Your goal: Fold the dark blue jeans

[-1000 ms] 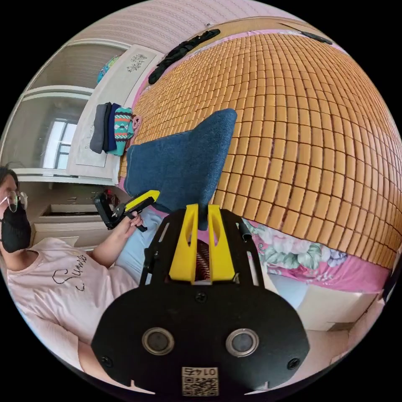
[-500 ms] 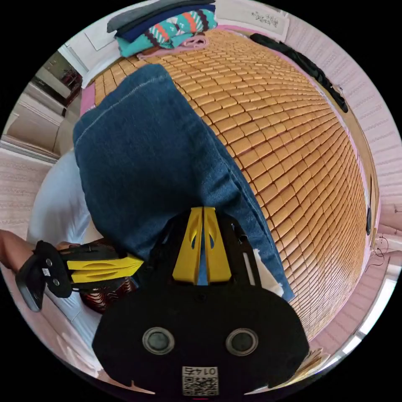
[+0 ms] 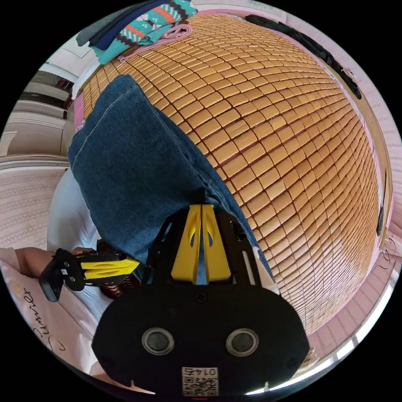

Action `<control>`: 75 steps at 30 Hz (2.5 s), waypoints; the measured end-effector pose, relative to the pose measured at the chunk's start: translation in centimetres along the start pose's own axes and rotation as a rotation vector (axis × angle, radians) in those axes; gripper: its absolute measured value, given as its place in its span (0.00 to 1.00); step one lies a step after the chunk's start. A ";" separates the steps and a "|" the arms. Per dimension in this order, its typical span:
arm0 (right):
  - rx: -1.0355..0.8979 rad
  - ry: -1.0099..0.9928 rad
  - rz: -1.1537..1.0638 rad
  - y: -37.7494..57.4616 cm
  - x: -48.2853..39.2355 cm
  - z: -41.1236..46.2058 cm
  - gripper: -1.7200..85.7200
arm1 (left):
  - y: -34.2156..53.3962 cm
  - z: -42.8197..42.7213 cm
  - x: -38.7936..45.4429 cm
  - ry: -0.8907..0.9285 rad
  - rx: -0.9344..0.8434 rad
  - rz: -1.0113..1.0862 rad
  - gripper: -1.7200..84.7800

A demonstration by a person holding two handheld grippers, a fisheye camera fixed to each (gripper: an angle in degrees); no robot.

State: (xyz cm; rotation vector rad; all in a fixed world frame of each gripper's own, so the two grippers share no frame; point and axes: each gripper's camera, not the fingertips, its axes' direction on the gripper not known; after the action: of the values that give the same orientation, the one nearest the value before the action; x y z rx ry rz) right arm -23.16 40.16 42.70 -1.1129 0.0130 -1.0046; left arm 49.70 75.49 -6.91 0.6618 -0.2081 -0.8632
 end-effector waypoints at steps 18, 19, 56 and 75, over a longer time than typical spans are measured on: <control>0.428 -0.380 0.671 35.6 4.4 -5.9 0.07 | -2.6 2.0 12.9 0.104 0.066 0.331 0.17; 0.454 -0.367 0.619 35.6 3.6 -7.6 0.07 | -2.8 2.1 13.5 0.095 0.072 0.330 0.18; 0.886 -0.401 0.835 46.5 5.6 -31.1 0.05 | -7.3 -12.0 20.8 0.190 0.236 0.446 0.04; 0.463 -0.475 0.553 27.9 -4.1 -21.8 0.04 | -3.7 -13.2 -3.0 -0.107 0.071 -0.236 0.08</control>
State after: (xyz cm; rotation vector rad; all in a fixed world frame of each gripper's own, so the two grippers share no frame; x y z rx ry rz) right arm -17.33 28.88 9.43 -0.8248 -0.2689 -0.2133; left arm 51.05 82.06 -19.24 0.7170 -0.2610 -1.1237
